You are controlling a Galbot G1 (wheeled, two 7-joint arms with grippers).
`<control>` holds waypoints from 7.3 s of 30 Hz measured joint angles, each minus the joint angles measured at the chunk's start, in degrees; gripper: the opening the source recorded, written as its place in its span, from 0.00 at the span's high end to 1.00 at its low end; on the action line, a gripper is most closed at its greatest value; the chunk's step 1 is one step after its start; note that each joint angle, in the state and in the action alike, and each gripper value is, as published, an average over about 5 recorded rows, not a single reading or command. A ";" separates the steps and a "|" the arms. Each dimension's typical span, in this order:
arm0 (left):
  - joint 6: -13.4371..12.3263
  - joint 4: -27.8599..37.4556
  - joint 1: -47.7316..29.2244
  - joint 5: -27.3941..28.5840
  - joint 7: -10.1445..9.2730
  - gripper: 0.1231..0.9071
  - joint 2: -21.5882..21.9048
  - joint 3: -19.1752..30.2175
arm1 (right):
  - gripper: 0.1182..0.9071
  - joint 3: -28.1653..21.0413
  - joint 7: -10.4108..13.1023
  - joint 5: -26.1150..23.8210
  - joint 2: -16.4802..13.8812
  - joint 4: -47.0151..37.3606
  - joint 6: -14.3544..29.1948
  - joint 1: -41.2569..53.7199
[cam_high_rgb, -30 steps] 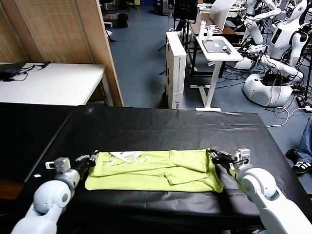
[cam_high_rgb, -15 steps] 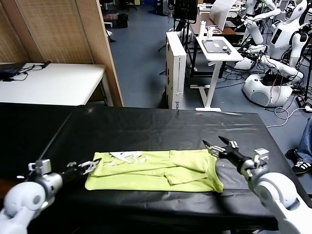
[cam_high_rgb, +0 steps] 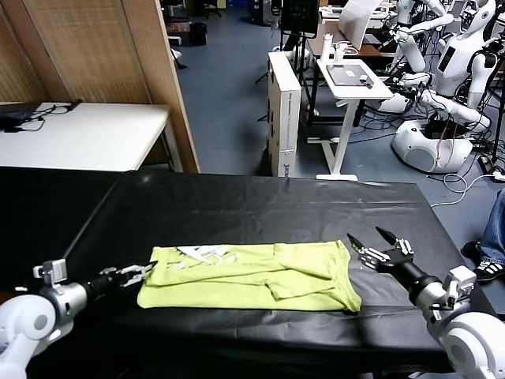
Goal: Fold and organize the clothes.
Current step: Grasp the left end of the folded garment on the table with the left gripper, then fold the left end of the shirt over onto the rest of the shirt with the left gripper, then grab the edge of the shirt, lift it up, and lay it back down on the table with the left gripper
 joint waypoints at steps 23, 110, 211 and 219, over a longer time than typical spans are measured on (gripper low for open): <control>-0.17 0.06 0.17 2.53 0.15 0.00 -5.04 2.68 | 0.00 -0.88 0.07 -0.52 -0.41 0.06 -0.05 1.22; -0.01 -8.97 -15.56 4.05 -14.00 0.92 -26.27 32.95 | 0.00 -1.79 2.43 -20.69 13.46 -0.20 13.91 -8.39; 0.00 -13.63 -1.47 20.83 -10.59 0.00 -29.11 15.56 | 0.60 -28.56 -3.79 -23.53 -12.04 -3.34 10.17 0.24; 0.00 -13.73 -1.27 20.96 -10.57 0.00 -28.97 15.49 | 0.97 -26.81 -2.62 -21.55 -12.71 -2.49 9.41 -0.64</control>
